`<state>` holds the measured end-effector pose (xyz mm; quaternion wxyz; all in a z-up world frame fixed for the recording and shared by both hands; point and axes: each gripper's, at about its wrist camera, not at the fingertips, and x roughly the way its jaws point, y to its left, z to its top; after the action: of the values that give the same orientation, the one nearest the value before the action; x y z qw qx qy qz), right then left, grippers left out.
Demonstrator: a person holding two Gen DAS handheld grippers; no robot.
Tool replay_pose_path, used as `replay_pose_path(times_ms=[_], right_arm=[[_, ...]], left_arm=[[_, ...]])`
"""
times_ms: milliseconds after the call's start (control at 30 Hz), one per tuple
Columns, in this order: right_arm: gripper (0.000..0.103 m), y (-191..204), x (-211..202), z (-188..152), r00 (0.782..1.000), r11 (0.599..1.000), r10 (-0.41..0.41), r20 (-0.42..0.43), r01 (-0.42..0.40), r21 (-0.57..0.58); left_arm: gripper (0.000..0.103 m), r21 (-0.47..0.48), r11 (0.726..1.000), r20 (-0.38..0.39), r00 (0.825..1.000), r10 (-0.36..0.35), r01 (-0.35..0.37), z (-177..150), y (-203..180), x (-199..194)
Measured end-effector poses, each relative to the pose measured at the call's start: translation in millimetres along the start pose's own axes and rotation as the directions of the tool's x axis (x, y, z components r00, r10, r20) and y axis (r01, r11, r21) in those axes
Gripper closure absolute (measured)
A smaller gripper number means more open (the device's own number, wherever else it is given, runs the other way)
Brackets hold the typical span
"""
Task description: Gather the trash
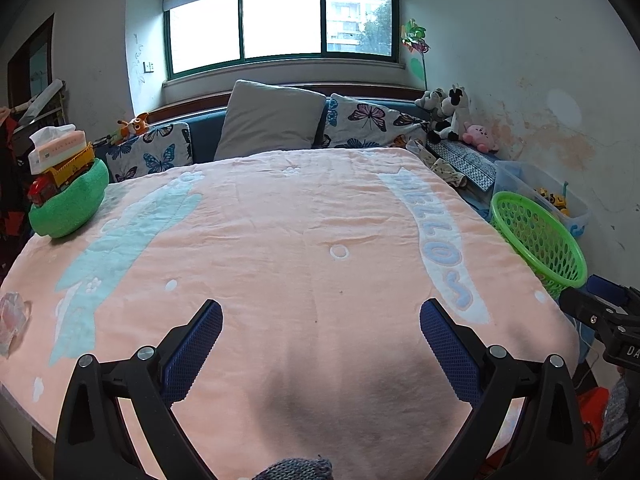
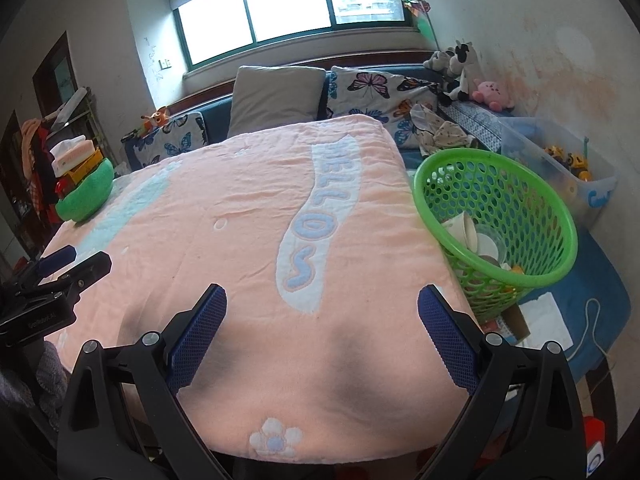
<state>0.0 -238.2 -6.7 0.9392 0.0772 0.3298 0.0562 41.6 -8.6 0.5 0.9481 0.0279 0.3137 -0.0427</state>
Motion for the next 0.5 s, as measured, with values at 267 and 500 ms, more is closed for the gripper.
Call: replay_pose_path(times_ms=[267,500], right_arm=[[0.007,0.1,0.1,1.0,1.000,1.000,0.001,0.000,-0.001,0.000],[0.007,0.3,0.2,1.3,1.000,1.000,0.001,0.001,-0.001,0.000]], left_arm=[[0.007,0.002,1.000,0.000,1.000,0.005,-0.005,-0.1,-0.2,0.3],[0.007,0.000,1.000,0.000,1.000,0.004,-0.004,-0.1,0.1,0.3]])
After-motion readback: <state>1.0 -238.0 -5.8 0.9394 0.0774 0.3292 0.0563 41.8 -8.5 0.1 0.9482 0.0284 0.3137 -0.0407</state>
